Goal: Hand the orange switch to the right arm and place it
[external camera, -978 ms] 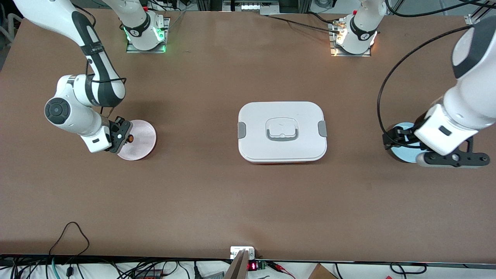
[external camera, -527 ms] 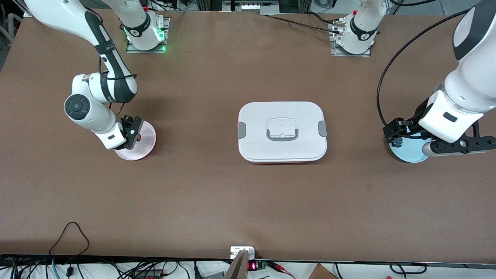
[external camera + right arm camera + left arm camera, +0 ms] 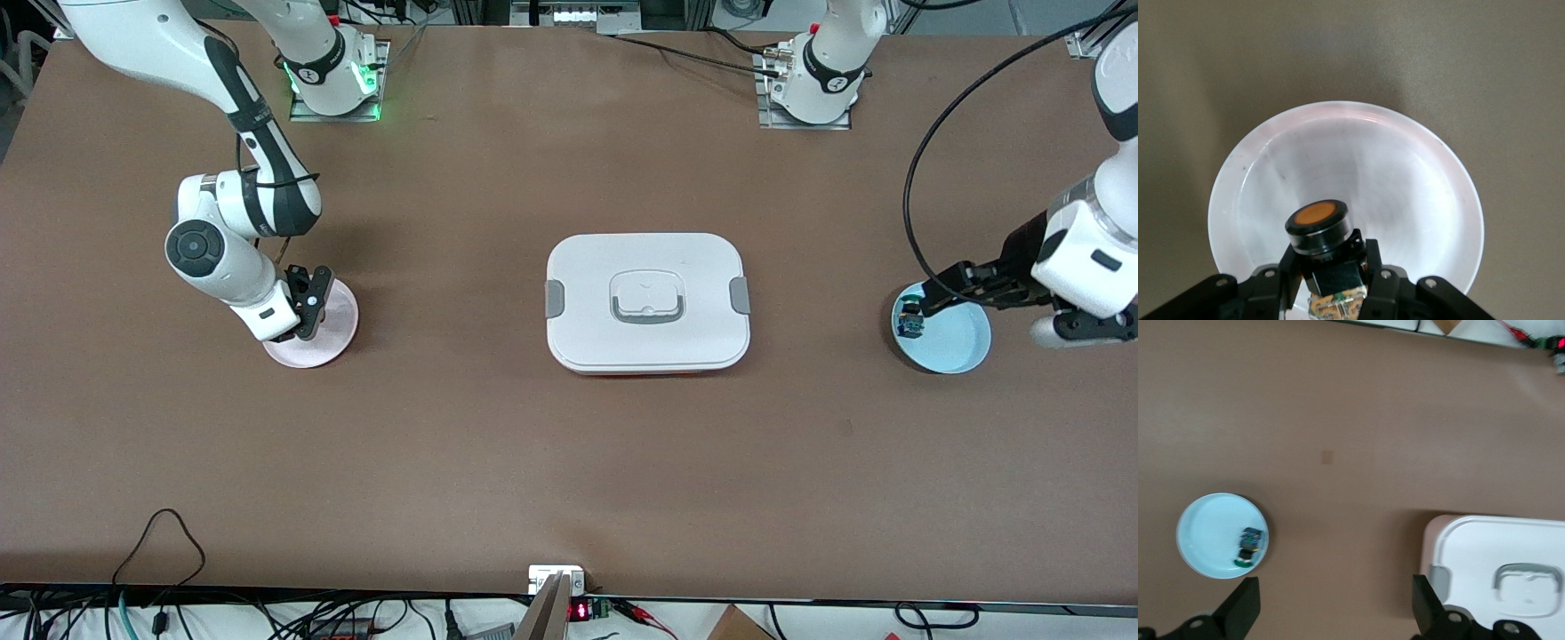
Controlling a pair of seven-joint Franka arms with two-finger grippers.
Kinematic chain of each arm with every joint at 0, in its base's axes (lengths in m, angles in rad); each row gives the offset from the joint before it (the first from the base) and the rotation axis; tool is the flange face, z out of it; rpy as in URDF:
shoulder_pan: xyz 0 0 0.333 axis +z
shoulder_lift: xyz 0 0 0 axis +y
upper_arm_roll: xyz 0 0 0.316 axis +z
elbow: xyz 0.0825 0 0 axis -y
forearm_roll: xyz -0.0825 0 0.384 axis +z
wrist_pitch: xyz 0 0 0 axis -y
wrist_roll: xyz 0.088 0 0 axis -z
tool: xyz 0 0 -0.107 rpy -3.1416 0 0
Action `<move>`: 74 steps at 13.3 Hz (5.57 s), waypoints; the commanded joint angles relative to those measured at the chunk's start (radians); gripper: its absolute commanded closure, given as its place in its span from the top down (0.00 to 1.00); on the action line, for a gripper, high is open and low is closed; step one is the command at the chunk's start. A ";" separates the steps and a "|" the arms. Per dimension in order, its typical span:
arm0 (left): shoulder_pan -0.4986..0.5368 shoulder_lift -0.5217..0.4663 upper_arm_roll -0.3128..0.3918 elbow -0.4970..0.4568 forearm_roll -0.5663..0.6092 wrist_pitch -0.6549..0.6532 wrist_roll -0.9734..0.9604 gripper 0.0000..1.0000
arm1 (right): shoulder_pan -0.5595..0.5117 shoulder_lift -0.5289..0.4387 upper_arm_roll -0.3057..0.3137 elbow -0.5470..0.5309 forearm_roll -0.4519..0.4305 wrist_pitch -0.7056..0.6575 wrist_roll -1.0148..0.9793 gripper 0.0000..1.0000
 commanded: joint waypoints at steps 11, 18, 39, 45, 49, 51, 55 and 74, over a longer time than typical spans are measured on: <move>-0.191 -0.176 0.232 -0.201 -0.015 -0.018 0.065 1.00 | -0.009 -0.028 0.000 -0.094 -0.014 0.101 0.015 1.00; -0.193 -0.175 0.221 -0.198 -0.015 -0.020 0.062 1.00 | -0.016 -0.112 -0.002 -0.033 0.004 -0.041 0.014 1.00; -0.203 -0.172 0.218 -0.193 -0.012 -0.029 0.056 1.00 | -0.003 -0.160 0.000 0.442 0.156 -0.824 1.050 1.00; -0.199 -0.164 0.215 -0.181 -0.014 -0.032 0.054 1.00 | -0.004 -0.184 -0.028 0.525 0.182 -0.827 1.172 1.00; -0.197 -0.164 0.215 -0.181 -0.014 -0.033 0.054 1.00 | 0.003 -0.219 -0.126 0.552 0.198 -0.804 1.292 1.00; -0.196 -0.164 0.215 -0.181 -0.014 -0.033 0.054 1.00 | -0.003 -0.244 -0.137 0.544 0.183 -0.813 1.289 1.00; -0.199 -0.165 0.212 -0.180 -0.012 -0.033 0.054 1.00 | -0.012 -0.270 -0.138 0.412 0.172 -0.617 1.132 1.00; -0.205 -0.162 0.209 -0.173 -0.012 -0.035 0.053 1.00 | 0.016 -0.262 -0.121 0.622 0.144 -0.828 1.129 1.00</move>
